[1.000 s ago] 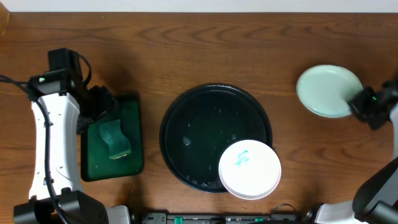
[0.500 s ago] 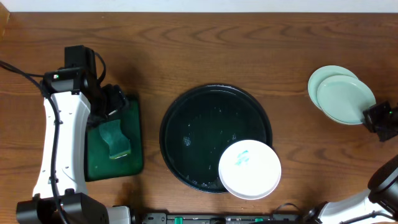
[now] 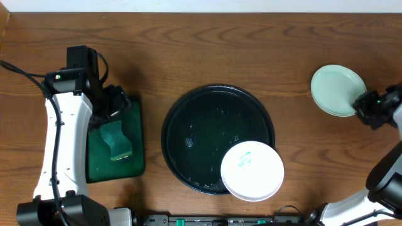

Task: Clean dirty plates on tray and stack at the side

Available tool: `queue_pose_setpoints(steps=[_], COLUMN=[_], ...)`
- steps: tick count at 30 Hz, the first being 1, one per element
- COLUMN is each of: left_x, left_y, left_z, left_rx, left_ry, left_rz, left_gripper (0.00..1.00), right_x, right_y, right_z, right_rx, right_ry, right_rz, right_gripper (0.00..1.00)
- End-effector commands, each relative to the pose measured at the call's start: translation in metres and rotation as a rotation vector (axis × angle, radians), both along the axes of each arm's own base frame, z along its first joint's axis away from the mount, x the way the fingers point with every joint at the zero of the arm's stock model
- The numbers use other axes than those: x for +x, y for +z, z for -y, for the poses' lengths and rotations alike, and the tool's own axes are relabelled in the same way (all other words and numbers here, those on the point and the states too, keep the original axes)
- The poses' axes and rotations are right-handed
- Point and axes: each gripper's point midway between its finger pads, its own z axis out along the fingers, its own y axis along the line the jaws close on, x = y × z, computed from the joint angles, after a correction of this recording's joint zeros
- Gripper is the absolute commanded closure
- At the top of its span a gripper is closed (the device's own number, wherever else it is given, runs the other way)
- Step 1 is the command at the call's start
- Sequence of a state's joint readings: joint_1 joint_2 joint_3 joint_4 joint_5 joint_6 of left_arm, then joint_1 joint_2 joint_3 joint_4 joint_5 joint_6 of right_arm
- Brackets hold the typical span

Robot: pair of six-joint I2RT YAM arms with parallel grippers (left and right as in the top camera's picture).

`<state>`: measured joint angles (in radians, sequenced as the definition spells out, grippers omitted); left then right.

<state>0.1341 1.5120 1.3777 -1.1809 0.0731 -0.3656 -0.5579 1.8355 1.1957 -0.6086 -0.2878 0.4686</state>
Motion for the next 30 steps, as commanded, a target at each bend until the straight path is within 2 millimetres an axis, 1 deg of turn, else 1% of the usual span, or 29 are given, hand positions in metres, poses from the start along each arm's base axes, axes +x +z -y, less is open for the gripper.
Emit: queue_pose_setpoints(steps=[1, 4, 6, 8, 10, 12, 14, 16, 18, 21, 24, 25, 26, 30], left_x=[-0.001, -0.001, -0.001, -0.001, -0.002, -0.005, -0.009, -0.014, -0.020, -0.032, -0.046, -0.050, -0.055, -0.063], left_y=[0.000, 0.000, 0.000, 0.000, 0.000, -0.002, -0.005, -0.011, -0.019, -0.034, -0.050, -0.055, -0.061, -0.072], left_z=[0.001, 0.001, 0.001, 0.000, -0.003, -0.010, -0.017, -0.020, -0.020, -0.018, -0.016, -0.016, -0.015, -0.014], left_rx=[0.003, 0.004, 0.005, 0.011, 0.030, 0.070, 0.111, 0.132, 0.129, 0.120, 0.112, 0.110, 0.107, 0.103], left_ry=[-0.009, -0.016, -0.016, -0.028, -0.050, -0.050, -0.043, -0.040, -0.042, -0.046, -0.050, -0.051, -0.052, -0.053], left_rz=[-0.003, -0.003, -0.002, -0.003, -0.007, -0.022, -0.043, -0.068, -0.097, -0.151, -0.203, -0.220, -0.234, -0.262], left_gripper=[0.17, 0.17, 0.17, 0.17, 0.17, 0.17, 0.17, 0.17, 0.17, 0.17, 0.17, 0.17, 0.17, 0.17], right_x=[0.003, 0.004, 0.009, 0.016, 0.025, 0.034, 0.040, 0.038, 0.031, 0.014, -0.008, -0.017, -0.024, -0.046], right_y=[0.003, 0.010, 0.020, 0.038, 0.060, 0.089, 0.118, 0.138, 0.152, 0.155, 0.146, 0.141, 0.135, 0.118], right_z=[0.002, 0.000, -0.003, -0.008, -0.017, -0.033, -0.057, -0.083, -0.113, -0.151, -0.187, -0.199, -0.208, -0.235], right_rx=[-0.024, -0.019, -0.014, -0.024, -0.038, -0.067, -0.092, -0.113, -0.116, -0.099, -0.057, -0.044, -0.041, -0.027], right_ry=[-0.008, 0.024, 0.062, 0.108, 0.180, 0.278, 0.399, 0.496, 0.575, 0.672, 0.782, 0.824, 0.854, 0.939], right_rz=[-0.007, -0.003, 0.013, 0.036, 0.082, 0.136, 0.194, 0.221, 0.227, 0.181, 0.100, 0.068, 0.033, -0.050], right_gripper=[0.73, 0.76, 0.78, 0.77, 0.76, 0.73, 0.64, 0.58, 0.58, 0.59, 0.63, 0.66, 0.69, 0.73])
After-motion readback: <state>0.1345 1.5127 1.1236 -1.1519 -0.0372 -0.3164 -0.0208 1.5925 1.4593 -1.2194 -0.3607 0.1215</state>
